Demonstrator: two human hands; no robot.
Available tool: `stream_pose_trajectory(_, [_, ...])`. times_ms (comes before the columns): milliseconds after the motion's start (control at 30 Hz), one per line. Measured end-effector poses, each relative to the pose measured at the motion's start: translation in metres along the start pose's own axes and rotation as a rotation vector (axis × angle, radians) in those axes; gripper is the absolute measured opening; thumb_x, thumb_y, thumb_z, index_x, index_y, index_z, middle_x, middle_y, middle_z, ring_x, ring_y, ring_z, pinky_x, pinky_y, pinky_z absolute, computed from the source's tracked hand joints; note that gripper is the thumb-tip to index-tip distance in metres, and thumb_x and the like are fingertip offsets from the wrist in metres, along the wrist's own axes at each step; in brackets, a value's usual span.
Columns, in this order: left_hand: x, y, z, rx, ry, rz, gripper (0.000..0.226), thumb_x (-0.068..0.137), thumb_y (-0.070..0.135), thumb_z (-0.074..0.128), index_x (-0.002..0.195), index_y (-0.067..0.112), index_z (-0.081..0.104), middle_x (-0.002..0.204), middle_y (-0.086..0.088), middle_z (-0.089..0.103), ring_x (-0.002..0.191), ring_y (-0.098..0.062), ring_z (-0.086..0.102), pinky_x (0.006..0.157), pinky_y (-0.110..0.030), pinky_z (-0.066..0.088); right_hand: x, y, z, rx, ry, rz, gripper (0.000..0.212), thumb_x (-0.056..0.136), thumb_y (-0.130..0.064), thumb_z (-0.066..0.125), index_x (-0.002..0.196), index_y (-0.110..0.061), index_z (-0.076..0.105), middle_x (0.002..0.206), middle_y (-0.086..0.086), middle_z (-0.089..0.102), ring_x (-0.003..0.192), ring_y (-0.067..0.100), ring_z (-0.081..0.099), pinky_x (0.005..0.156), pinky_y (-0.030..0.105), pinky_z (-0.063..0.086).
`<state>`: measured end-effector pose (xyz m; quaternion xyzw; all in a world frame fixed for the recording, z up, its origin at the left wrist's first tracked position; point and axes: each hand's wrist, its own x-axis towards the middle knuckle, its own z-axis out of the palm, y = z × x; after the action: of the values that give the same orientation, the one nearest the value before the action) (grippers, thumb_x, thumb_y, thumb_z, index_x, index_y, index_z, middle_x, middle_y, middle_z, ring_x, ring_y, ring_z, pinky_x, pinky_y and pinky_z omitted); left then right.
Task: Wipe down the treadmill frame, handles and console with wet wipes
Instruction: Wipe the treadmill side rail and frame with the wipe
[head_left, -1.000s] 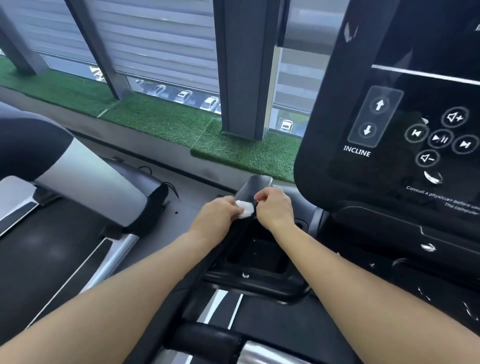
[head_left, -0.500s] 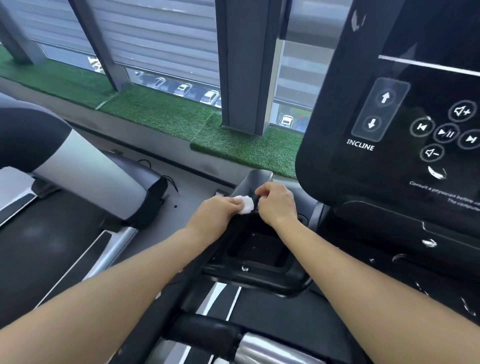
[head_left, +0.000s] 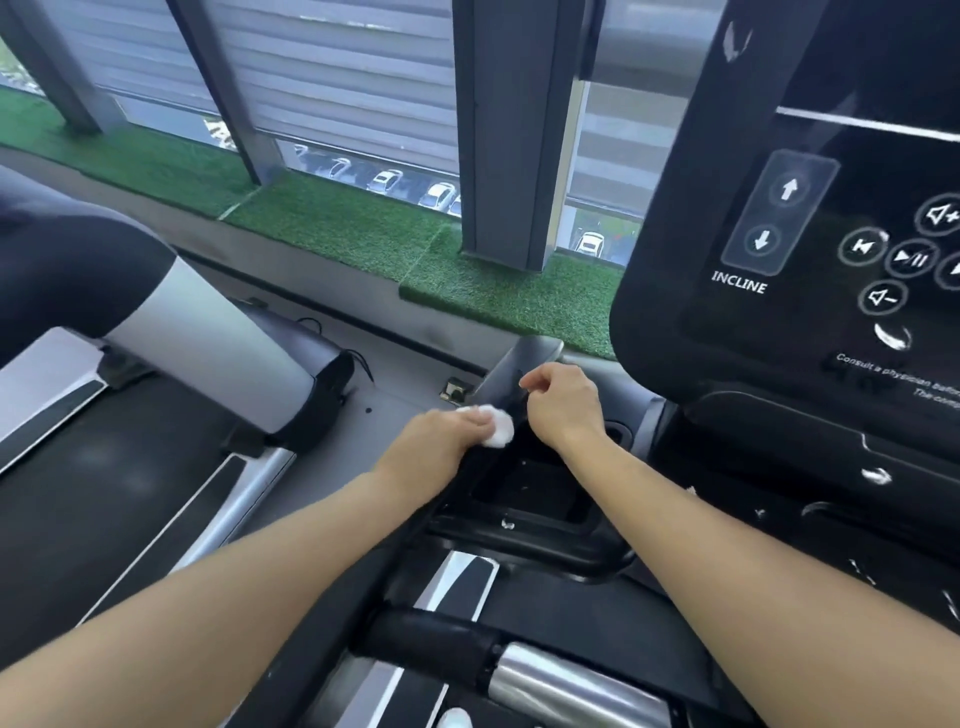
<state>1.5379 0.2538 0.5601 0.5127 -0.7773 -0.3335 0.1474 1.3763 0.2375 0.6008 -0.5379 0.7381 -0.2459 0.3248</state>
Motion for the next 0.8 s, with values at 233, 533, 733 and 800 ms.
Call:
stream_pose_trajectory(233, [0.000, 0.007, -0.004, 0.252, 0.097, 0.141, 0.058, 0.074, 0.043, 0.022, 0.108, 0.019, 0.063, 0.112, 0.008, 0.063, 0.103, -0.017, 0.062, 0.087, -0.036, 0.048, -0.007, -0.001, 0.009, -0.016, -0.034, -0.031, 0.031, 0.089, -0.005, 0.047, 0.107, -0.017, 0.068, 0.119, 0.004, 0.062, 0.116, 0.023, 0.053, 0.094, 0.030, 0.040])
stream_pose_trajectory(533, [-0.033, -0.012, -0.006, 0.345, -0.009, 0.101, 0.057, 0.085, 0.018, 0.023, 0.132, 0.030, 0.054, 0.140, 0.015, 0.049, 0.111, -0.028, 0.060, 0.093, -0.032, 0.044, -0.011, 0.001, 0.009, -0.039, -0.062, -0.032, 0.031, 0.090, -0.004, 0.045, 0.105, -0.017, 0.068, 0.120, 0.002, 0.062, 0.114, 0.021, 0.053, 0.090, 0.027, 0.040])
stream_pose_trajectory(733, [-0.021, 0.003, -0.009, 0.327, 0.006, 0.095, 0.053, 0.083, 0.017, 0.024, 0.124, 0.040, 0.049, 0.132, 0.019, 0.052, 0.109, -0.028, 0.060, 0.092, -0.032, 0.043, -0.015, 0.001, 0.015, -0.024, -0.085, -0.049, 0.031, 0.089, -0.003, 0.045, 0.105, -0.016, 0.068, 0.118, 0.003, 0.063, 0.110, 0.021, 0.055, 0.089, 0.028, 0.043])
stream_pose_trajectory(800, [-0.011, 0.011, -0.010, 0.353, 0.022, 0.077, 0.050, 0.076, 0.016, 0.019, 0.114, 0.042, 0.038, 0.130, 0.013, 0.053, 0.106, -0.030, 0.059, 0.092, -0.037, 0.043, -0.014, 0.003, 0.014, -0.041, -0.082, -0.053, 0.030, 0.089, -0.004, 0.045, 0.104, -0.016, 0.068, 0.118, 0.003, 0.062, 0.110, 0.020, 0.055, 0.086, 0.026, 0.041])
